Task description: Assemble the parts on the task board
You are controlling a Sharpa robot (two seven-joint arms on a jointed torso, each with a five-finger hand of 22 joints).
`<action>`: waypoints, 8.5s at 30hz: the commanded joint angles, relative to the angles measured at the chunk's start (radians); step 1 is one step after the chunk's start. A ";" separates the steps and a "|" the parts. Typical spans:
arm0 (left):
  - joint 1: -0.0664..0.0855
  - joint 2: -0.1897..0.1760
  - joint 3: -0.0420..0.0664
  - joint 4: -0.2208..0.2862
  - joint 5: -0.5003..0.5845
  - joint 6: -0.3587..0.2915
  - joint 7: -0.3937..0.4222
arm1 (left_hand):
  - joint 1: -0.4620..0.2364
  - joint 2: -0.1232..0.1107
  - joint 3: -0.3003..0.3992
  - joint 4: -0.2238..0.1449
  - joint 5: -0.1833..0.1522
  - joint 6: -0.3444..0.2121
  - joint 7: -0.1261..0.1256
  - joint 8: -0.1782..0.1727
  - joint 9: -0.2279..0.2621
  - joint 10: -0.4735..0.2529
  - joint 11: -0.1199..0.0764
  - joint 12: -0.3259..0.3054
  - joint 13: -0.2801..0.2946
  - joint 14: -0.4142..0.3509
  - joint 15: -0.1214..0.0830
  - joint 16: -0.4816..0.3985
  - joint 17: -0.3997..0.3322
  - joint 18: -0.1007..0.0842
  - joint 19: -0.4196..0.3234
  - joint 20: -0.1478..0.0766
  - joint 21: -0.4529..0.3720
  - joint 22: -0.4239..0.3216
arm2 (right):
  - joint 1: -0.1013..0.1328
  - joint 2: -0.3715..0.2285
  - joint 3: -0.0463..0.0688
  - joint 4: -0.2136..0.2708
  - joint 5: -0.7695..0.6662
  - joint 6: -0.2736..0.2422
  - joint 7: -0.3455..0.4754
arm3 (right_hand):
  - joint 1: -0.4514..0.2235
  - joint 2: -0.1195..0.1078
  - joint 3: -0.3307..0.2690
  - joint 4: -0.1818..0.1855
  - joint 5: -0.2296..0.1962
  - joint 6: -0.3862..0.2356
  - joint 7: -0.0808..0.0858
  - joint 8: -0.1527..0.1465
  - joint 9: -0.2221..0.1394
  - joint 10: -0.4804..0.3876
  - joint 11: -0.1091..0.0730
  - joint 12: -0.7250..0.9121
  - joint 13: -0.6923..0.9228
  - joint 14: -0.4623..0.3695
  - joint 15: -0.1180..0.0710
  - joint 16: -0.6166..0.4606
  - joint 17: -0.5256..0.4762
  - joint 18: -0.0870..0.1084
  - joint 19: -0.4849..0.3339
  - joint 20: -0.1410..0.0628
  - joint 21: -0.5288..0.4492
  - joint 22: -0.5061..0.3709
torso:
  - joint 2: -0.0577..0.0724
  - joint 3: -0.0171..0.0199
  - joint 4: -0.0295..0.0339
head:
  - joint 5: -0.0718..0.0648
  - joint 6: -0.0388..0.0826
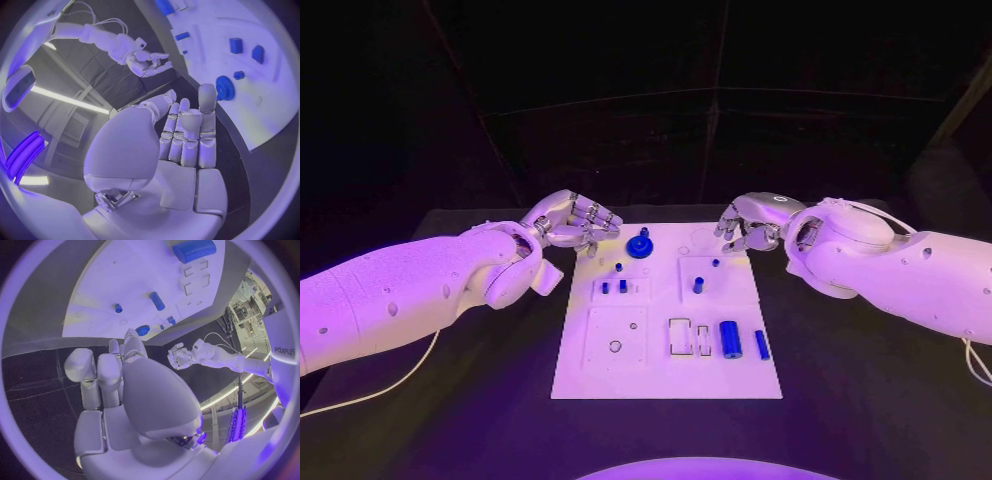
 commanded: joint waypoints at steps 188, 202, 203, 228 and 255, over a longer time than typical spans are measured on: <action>0.001 -0.029 -0.001 0.068 0.467 0.107 0.171 | -0.061 0.096 -0.349 0.145 0.001 -0.097 0.051 0.054 -0.003 -0.166 0.055 0.162 -0.003 -0.329 0.082 -0.482 -0.441 0.013 -0.192 0.086 -0.442 -0.380 | -0.209 0.254 0.008 0.066 -0.131 -0.016 0.057 | -0.174 -0.144 0.711 -0.235 -0.138 0.118 0.008 -0.085 0.002 0.140 0.001 -0.116 -0.143 0.011 0.005 0.085 -0.030 -0.033 0.076 0.001 0.142 0.194 | 0.000 0.0003 -0.0010 | 0.132 -0.078; 0.001 -0.030 -0.001 0.068 0.467 0.109 0.168 | -0.058 0.096 -0.350 0.144 0.001 -0.098 0.051 0.055 -0.003 -0.167 0.055 0.162 -0.003 -0.329 0.083 -0.483 -0.442 0.013 -0.191 0.086 -0.443 -0.382 | -0.210 0.261 0.008 0.054 -0.146 -0.003 0.050 | -0.177 -0.144 0.713 -0.237 -0.138 0.118 0.009 -0.085 0.002 0.139 0.002 -0.117 -0.143 0.011 0.005 0.085 -0.031 -0.033 0.076 0.001 0.142 0.194 | 0.000 0.0002 -0.0009 | 0.132 -0.080; 0.001 -0.030 -0.001 0.068 0.467 0.109 0.168 | -0.058 0.096 -0.350 0.144 0.001 -0.098 0.051 0.055 -0.003 -0.168 0.055 0.163 -0.003 -0.329 0.083 -0.483 -0.442 0.013 -0.191 0.086 -0.443 -0.382 | -0.210 0.262 0.008 0.052 -0.147 -0.002 0.049 | -0.177 -0.144 0.713 -0.237 -0.138 0.118 0.009 -0.085 0.002 0.139 0.002 -0.117 -0.143 0.011 0.005 0.085 -0.031 -0.033 0.076 0.001 0.142 0.194 | 0.000 0.0002 -0.0009 | 0.132 -0.080; 0.001 -0.031 -0.001 0.069 0.467 0.113 0.164 | -0.057 0.097 -0.351 0.144 0.001 -0.099 0.052 0.055 -0.003 -0.168 0.056 0.163 -0.003 -0.329 0.083 -0.484 -0.442 0.012 -0.191 0.086 -0.444 -0.383 | -0.211 0.277 0.007 0.035 -0.167 0.048 0.026 | -0.229 -0.160 0.716 -0.251 -0.130 0.078 0.021 -0.098 -0.001 0.096 0.015 -0.136 -0.147 0.009 0.016 0.087 -0.037 -0.031 0.068 0.010 0.137 0.186 | 0.000 0.0001 -0.0011 | 0.133 -0.085; 0.001 -0.031 -0.001 0.065 0.467 0.112 0.163 | -0.057 0.097 -0.353 0.145 0.001 -0.100 0.052 0.056 -0.003 -0.170 0.056 0.163 -0.004 -0.330 0.083 -0.485 -0.443 0.012 -0.191 0.087 -0.445 -0.385 | -0.213 0.268 0.006 0.051 -0.168 0.014 0.035 | -0.269 -0.178 0.710 -0.261 -0.121 0.039 0.032 -0.098 -0.001 0.048 0.029 -0.158 -0.149 0.003 0.028 0.084 -0.054 -0.026 0.051 0.022 0.121 0.162 | 0.000 0.0005 -0.0018 | 0.135 -0.087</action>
